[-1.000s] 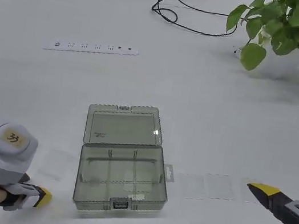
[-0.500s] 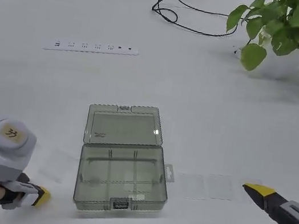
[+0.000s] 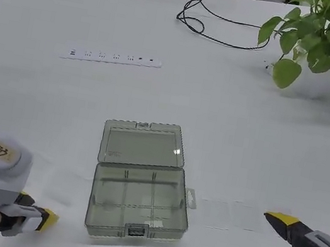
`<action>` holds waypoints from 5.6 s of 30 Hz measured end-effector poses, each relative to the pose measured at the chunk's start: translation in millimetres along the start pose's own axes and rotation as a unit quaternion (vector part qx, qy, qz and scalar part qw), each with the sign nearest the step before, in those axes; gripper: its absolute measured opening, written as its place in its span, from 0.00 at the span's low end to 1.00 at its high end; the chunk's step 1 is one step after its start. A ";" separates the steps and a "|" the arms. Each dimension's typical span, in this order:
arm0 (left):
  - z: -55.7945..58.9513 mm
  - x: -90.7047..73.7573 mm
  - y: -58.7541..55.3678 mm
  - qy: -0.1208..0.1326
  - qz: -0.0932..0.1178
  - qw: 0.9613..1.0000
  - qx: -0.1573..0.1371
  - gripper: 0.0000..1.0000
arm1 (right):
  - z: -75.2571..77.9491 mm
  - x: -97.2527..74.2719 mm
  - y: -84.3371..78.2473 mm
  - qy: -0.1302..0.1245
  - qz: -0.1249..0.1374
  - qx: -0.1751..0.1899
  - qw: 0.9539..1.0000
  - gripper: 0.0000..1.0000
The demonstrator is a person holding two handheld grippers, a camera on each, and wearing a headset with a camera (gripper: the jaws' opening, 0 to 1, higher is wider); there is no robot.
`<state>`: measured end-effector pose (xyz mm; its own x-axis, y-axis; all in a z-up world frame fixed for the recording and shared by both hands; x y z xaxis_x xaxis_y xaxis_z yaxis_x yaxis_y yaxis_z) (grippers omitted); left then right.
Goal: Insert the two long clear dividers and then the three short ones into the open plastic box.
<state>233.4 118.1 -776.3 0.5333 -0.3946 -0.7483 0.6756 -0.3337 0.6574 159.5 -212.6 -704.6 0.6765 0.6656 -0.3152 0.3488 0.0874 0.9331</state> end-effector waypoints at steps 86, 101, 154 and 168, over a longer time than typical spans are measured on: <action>80.9 -3.6 57.1 -0.089 0.223 0.966 -0.099 0.31 | -41.3 173.2 47.2 0.049 -0.059 0.270 0.960 0.01; 78.9 -5.0 55.3 -0.145 0.247 0.955 0.075 1.00 | -25.8 163.4 42.8 0.022 -0.075 0.290 0.954 0.01; 64.9 -1.9 29.5 -0.196 0.286 0.928 0.136 0.93 | 14.0 142.6 42.9 -0.143 -0.289 0.292 0.901 0.01; 56.8 -0.2 23.2 -0.190 0.286 0.932 0.119 0.91 | 19.0 147.3 35.1 -0.150 -0.315 0.285 0.893 0.01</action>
<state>220.0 61.7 -755.9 0.5220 -0.8255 -0.2147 0.1810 -0.1388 0.9736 283.7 -125.6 -721.6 0.3429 0.3814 -0.8585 0.9369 -0.0728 0.3419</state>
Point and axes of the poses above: the centre of the closed fingertips' face, and the gripper's own axes: x roughly forward along the fingers, z roughly to its right, y roughly out of its top, the point moved 6 cm from there along -x, roughly backward along the fingers, and after that the axes turned 13 degrees about z, right-handed, at the moved point
